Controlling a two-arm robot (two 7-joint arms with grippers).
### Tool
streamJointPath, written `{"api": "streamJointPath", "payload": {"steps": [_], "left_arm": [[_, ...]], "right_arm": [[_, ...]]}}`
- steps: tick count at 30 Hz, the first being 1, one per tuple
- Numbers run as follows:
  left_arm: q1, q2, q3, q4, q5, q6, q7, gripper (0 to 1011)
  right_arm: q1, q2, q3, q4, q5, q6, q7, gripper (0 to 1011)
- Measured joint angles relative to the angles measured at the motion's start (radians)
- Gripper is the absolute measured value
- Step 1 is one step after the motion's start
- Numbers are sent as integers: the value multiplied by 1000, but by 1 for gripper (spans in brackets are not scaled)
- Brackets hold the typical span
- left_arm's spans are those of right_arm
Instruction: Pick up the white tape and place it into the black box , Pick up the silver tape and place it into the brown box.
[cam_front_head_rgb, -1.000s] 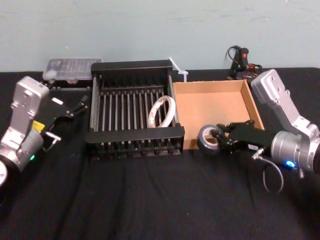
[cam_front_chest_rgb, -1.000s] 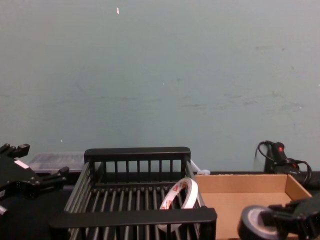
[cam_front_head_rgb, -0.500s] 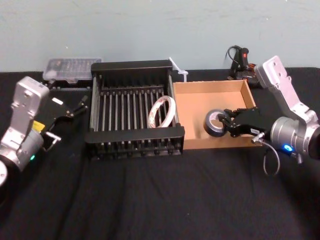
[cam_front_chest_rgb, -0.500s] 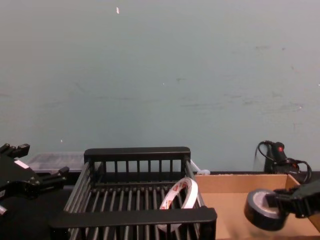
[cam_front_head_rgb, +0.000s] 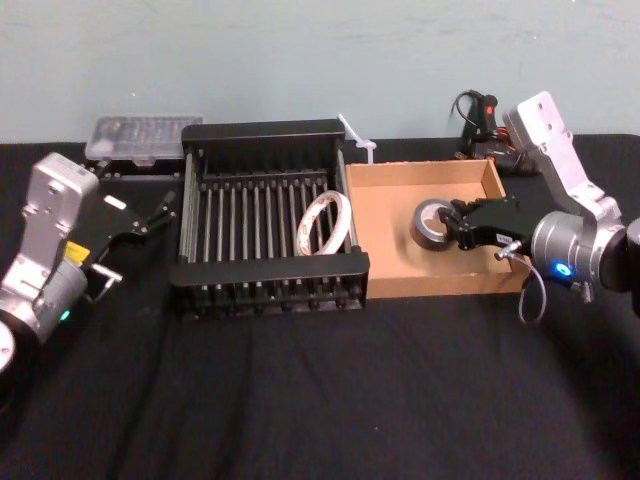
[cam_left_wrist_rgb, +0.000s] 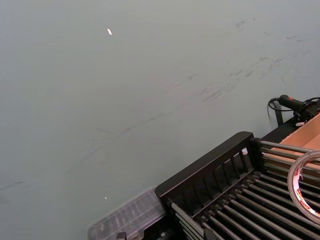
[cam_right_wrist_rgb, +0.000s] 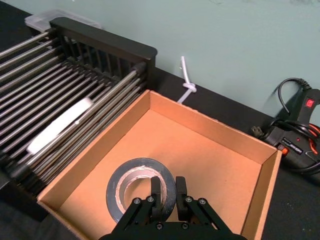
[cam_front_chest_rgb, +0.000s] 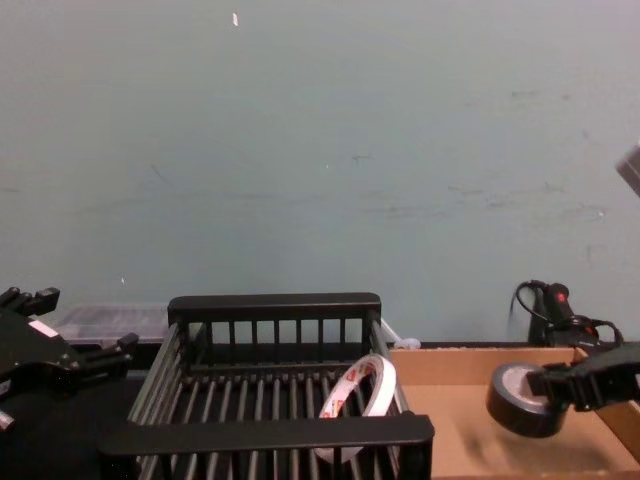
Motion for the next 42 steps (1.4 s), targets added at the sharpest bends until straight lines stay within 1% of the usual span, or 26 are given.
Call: {"api": "streamJointPath", "payload": {"steps": [6,10,14,33,35,37,40,41,42], "left_arm": [[0,0,0,0,0,0,0,1001],[0,0,0,0,0,0,0,1001],[0,0,0,0,0,0,0,1001],[0,0,0,0,0,0,0,1001],[0,0,0,0,0,0,0,1001],[0,0,0,0,0,0,0,1001],[0,0,0,0,0,0,0,1001],[0,0,0,0,0,0,0,1001],[0,0,0,0,0,0,0,1001]], "right_arm": [[27,-23,6,47,-16,3,0,177],[34,-31,12,62,-24,3,2,176],[33,-38,21,64,-30,4,-1,177],[33,-36,17,63,-28,3,0,176],[33,-35,17,63,-28,3,0,194],[33,-35,17,63,-28,3,1,237],[33,-35,16,62,-27,3,1,359],[33,-35,16,62,-27,3,1,359],[33,-35,16,62,-27,3,1,419]]}}
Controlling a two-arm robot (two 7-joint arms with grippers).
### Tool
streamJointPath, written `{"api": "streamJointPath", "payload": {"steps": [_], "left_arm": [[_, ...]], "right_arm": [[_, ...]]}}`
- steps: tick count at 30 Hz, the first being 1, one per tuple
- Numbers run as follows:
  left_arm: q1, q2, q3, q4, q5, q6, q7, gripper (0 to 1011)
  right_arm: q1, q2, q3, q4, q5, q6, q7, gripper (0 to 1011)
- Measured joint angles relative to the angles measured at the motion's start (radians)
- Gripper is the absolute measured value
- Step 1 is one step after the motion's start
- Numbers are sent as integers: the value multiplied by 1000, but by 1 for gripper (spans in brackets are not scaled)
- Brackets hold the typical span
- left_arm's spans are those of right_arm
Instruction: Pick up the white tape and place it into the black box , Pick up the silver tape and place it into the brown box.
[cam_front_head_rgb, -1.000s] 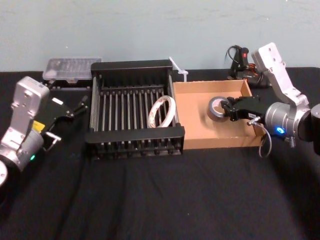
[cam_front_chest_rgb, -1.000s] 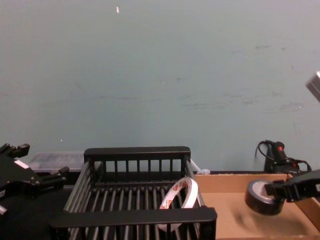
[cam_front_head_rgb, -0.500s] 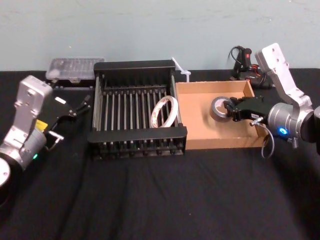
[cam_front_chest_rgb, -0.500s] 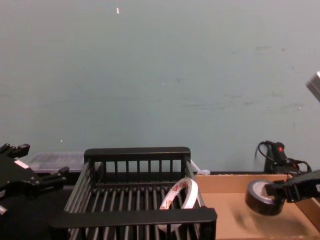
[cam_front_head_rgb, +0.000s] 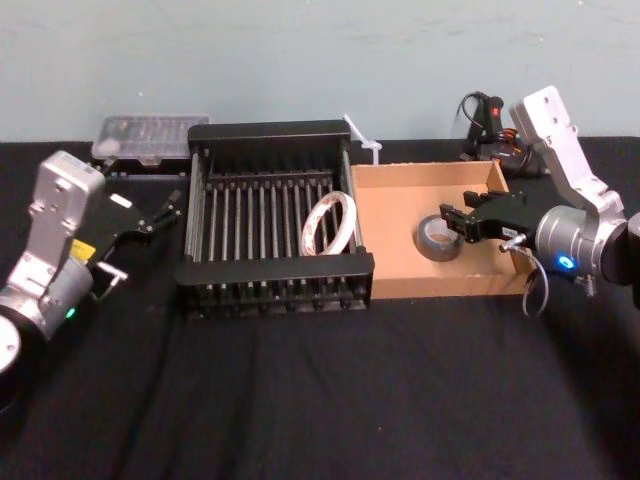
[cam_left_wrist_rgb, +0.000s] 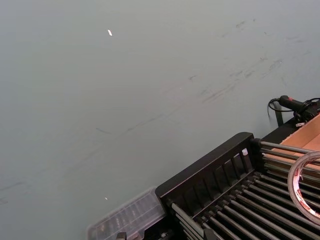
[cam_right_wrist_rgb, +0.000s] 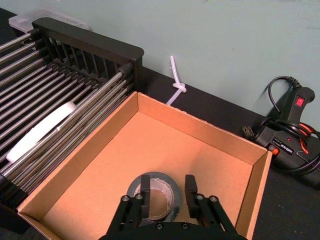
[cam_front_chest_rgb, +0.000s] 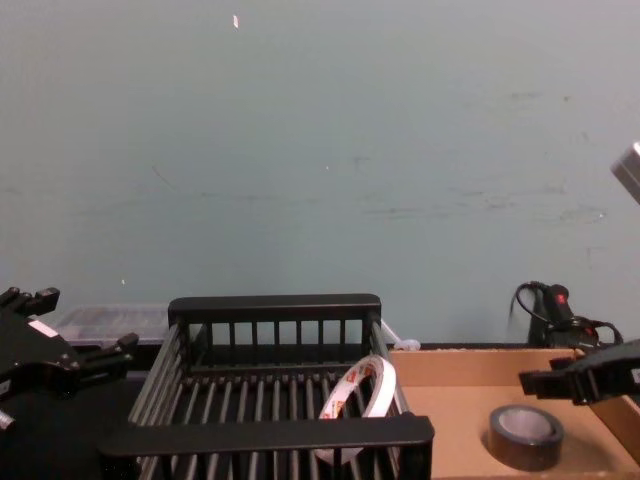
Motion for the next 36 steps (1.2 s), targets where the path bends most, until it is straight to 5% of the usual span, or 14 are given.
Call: {"api": "streamJointPath", "payload": {"steps": [19,36], "left_arm": [[0,0,0,0,0,0,0,1001],[0,0,0,0,0,0,0,1001]], "right_arm": [[0,0,-1,0,1,0,0,979],[-18,1,8,-30,-15,-5,-22,1002]]}}
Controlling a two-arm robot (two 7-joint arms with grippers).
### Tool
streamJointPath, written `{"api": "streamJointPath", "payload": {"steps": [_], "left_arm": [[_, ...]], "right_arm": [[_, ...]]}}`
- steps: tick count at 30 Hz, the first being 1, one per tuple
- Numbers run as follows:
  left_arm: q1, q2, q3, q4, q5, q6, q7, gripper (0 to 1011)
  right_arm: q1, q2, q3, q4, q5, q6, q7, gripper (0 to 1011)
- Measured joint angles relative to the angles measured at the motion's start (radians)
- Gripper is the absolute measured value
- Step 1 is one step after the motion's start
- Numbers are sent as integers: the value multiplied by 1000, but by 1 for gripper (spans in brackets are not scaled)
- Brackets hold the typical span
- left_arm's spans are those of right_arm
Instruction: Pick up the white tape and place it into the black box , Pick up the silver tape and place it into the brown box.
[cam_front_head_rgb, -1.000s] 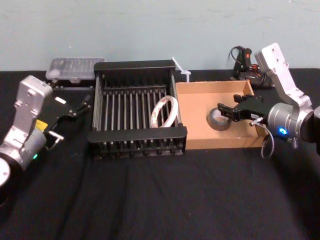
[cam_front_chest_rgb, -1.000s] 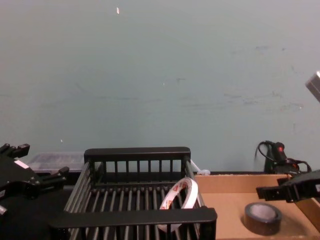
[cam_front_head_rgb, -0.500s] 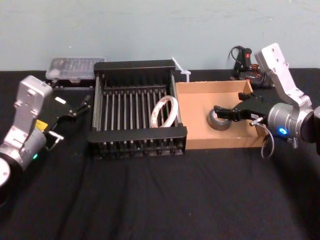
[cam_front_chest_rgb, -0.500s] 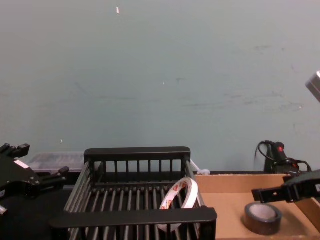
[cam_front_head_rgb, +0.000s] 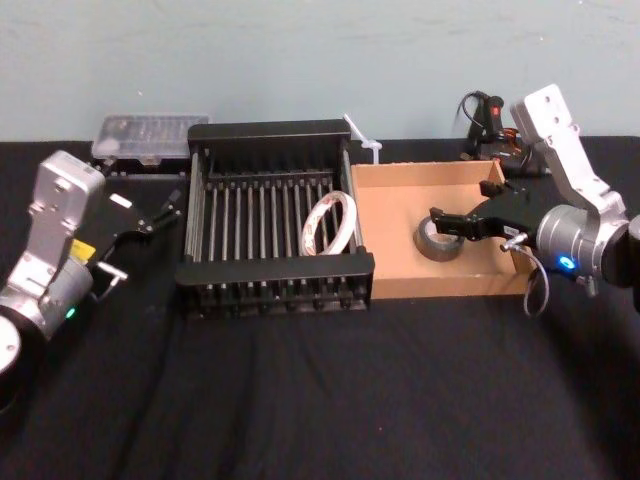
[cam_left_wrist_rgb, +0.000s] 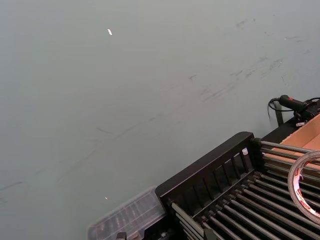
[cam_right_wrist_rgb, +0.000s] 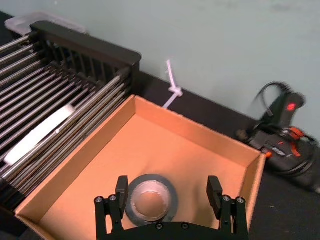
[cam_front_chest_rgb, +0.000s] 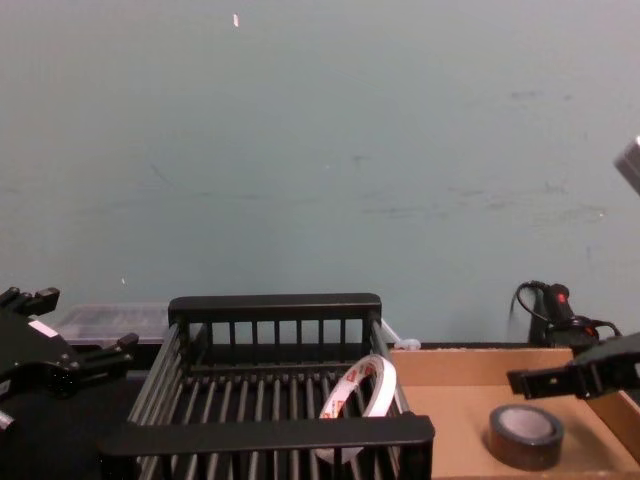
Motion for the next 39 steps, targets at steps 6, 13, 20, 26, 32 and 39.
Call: {"api": "streamJointPath", "payload": {"steps": [6,13,20,26,32,39], "left_arm": [[0,0,0,0,0,0,0,1001],[0,0,0,0,0,0,0,1001],[0,0,0,0,0,0,0,1001],[0,0,0,0,0,0,0,1001],[0,0,0,0,0,0,0,1001],[0,0,0,0,0,0,0,1001]], "right_arm": [[-65,-5,36,-84,-47,-66,-86,1002],[-150,-9,79,-168,-98,-163,-171,1002],[-227,-13,106,-216,-147,-249,-230,1002],[-279,-35,123,-224,-185,-287,-283,1000],[-307,-57,133,-217,-225,-311,-325,1002],[-314,-74,148,-213,-239,-316,-328,1000]]}}
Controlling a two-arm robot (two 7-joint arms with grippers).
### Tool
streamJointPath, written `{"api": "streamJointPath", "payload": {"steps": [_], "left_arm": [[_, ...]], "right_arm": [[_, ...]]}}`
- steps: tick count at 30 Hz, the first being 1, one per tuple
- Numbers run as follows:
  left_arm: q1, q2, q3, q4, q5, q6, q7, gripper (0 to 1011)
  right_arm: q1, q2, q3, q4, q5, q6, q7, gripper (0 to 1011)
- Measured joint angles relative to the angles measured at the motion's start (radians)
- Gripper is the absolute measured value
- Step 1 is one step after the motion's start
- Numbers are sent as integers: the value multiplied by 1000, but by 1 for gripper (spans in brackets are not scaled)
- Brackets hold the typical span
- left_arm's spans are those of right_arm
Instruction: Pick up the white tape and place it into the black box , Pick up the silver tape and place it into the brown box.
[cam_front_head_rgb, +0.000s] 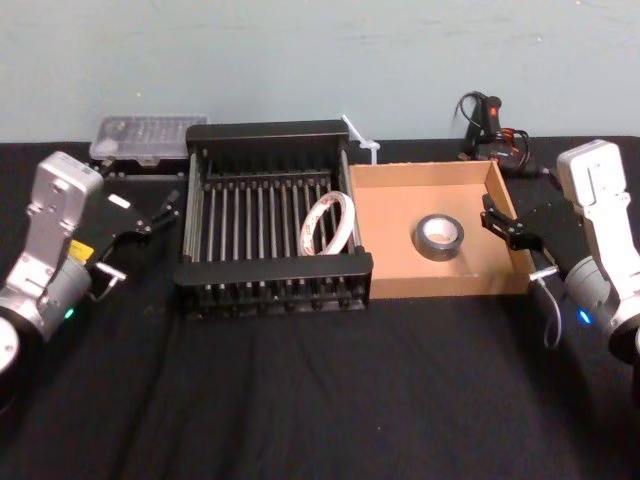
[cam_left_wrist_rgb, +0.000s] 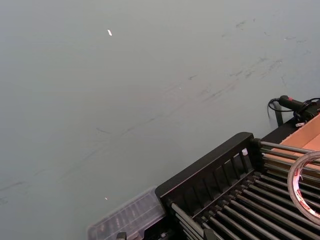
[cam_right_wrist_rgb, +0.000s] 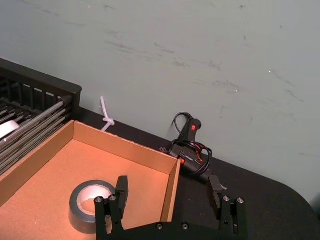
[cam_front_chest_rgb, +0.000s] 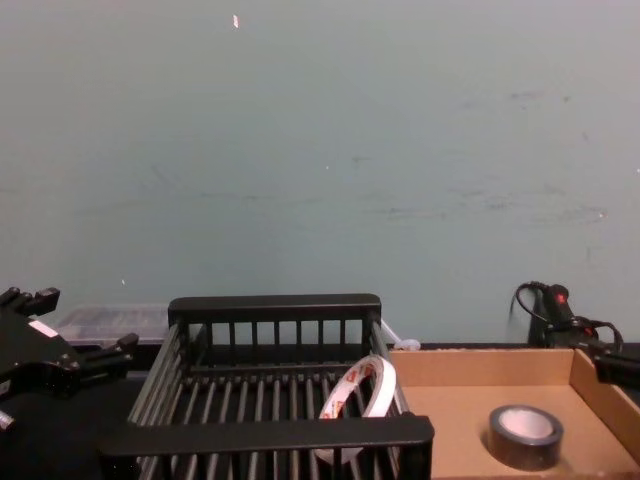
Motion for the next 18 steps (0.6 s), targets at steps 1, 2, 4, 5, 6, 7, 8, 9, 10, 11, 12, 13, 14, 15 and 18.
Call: {"api": "streamJointPath", "payload": {"steps": [1,2,4,5,6,7,8,9,10,11,12,13,14,15,18], "left_arm": [[0,0,0,0,0,0,0,1001],[0,0,0,0,0,0,0,1001],[0,0,0,0,0,0,0,1001],[0,0,0,0,0,0,0,1001],[0,0,0,0,0,0,0,1001],[0,0,0,0,0,0,0,1001],[0,0,0,0,0,0,0,1001],[0,0,0,0,0,0,0,1002],[0,0,0,0,0,0,0,1002],[0,0,0,0,0,0,0,1001],[0,0,0,0,0,0,0,1001],[0,0,0,0,0,0,0,1001],[0,0,0,0,0,0,0,1001],[0,0,0,0,0,0,0,1001],[0,0,0,0,0,0,0,1001]], "right_arm": [[0,-1,1,0,0,0,1,1002],[0,-1,1,0,0,1,1,1002],[0,-1,1,0,0,1,1,1002],[0,0,0,0,0,1,1,1002],[0,0,0,0,0,1,1,1002],[0,0,0,0,0,1,1,1000],[0,1,-1,0,0,1,1,1002],[0,1,-1,0,0,1,1,1002],[0,1,-1,0,0,1,1,1002],[0,1,-1,0,0,0,1,1002],[0,2,-2,-1,0,1,1,1002],[0,2,-2,-1,0,0,1,1002],[0,2,-2,-1,0,0,1,1000],[0,2,-2,-1,0,0,1,1000],[0,2,-3,-1,0,0,0,1002]]}}
